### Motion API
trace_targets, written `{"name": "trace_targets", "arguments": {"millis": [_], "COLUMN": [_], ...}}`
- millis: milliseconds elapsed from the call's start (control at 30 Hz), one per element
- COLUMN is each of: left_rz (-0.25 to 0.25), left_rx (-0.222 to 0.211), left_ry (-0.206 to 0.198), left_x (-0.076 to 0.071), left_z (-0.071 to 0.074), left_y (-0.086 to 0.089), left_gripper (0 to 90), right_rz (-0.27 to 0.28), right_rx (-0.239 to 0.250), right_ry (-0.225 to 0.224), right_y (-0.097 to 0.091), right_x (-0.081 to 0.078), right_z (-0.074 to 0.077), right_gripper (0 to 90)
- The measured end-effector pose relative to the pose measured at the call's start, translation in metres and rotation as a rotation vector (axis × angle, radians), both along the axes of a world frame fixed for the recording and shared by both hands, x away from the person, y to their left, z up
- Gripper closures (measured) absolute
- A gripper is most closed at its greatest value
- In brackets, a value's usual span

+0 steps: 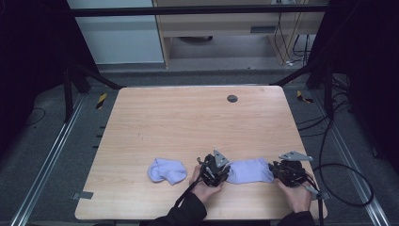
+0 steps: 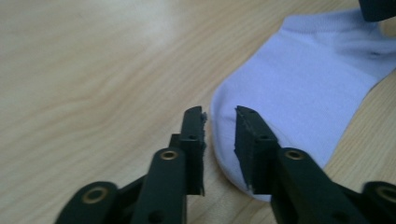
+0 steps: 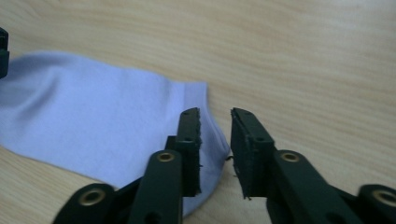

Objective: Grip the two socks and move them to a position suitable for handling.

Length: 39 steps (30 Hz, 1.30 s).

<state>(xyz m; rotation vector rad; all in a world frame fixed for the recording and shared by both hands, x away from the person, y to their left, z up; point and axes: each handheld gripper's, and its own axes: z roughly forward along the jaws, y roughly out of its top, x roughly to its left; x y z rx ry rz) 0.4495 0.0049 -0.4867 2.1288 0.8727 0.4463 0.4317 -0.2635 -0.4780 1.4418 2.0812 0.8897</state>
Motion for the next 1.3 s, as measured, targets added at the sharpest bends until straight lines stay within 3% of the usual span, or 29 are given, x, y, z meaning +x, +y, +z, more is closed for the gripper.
{"name": "trace_targets", "arguments": {"millis": [67, 200, 333, 500, 567, 667, 733, 833, 1000, 1300], "left_rz": [-0.010, -0.020, -0.008, 0.012, 0.021, 0.026, 0.044, 0.062, 0.136, 0.233], "left_rx": [-0.020, -0.035, -0.055, -0.073, -0.079, -0.090, -0.091, -0.102, -0.135, -0.140], "left_ry": [-0.024, -0.023, -0.022, -0.036, -0.047, -0.047, -0.048, -0.048, -0.047, -0.057], "left_x": [-0.003, -0.005, -0.004, -0.003, -0.004, -0.005, -0.006, -0.008, -0.010, -0.015], "left_z": [0.006, 0.020, 0.031, 0.045, 0.050, 0.055, 0.061, 0.063, 0.060, 0.051], "left_y": [0.005, 0.022, 0.045, 0.075, 0.087, 0.099, 0.119, 0.133, 0.171, 0.213], "left_gripper": [64.0, 54.8, 49.4, 44.7, 42.7, 40.8, 40.0, 39.2, 39.2, 43.4], "right_rz": [0.010, 0.017, 0.039, 0.066, 0.069, 0.076, 0.095, 0.115, 0.190, 0.283], "right_rx": [0.022, 0.072, 0.073, 0.080, 0.117, 0.129, 0.141, 0.137, 0.149, 0.132], "right_ry": [-0.035, -0.074, -0.114, -0.131, -0.126, -0.120, -0.124, -0.125, -0.132, -0.126], "right_y": [-0.001, 0.001, 0.004, 0.010, 0.012, 0.014, 0.019, 0.023, 0.044, 0.078], "right_x": [-0.001, -0.002, -0.002, -0.001, -0.002, -0.002, -0.002, -0.002, -0.002, 0.001], "right_z": [0.002, 0.008, 0.011, 0.014, 0.015, 0.016, 0.017, 0.019, 0.028, 0.034], "right_gripper": [67.7, 61.5, 55.0, 48.6, 46.4, 44.8, 42.5, 41.9, 40.0, 39.4]}}
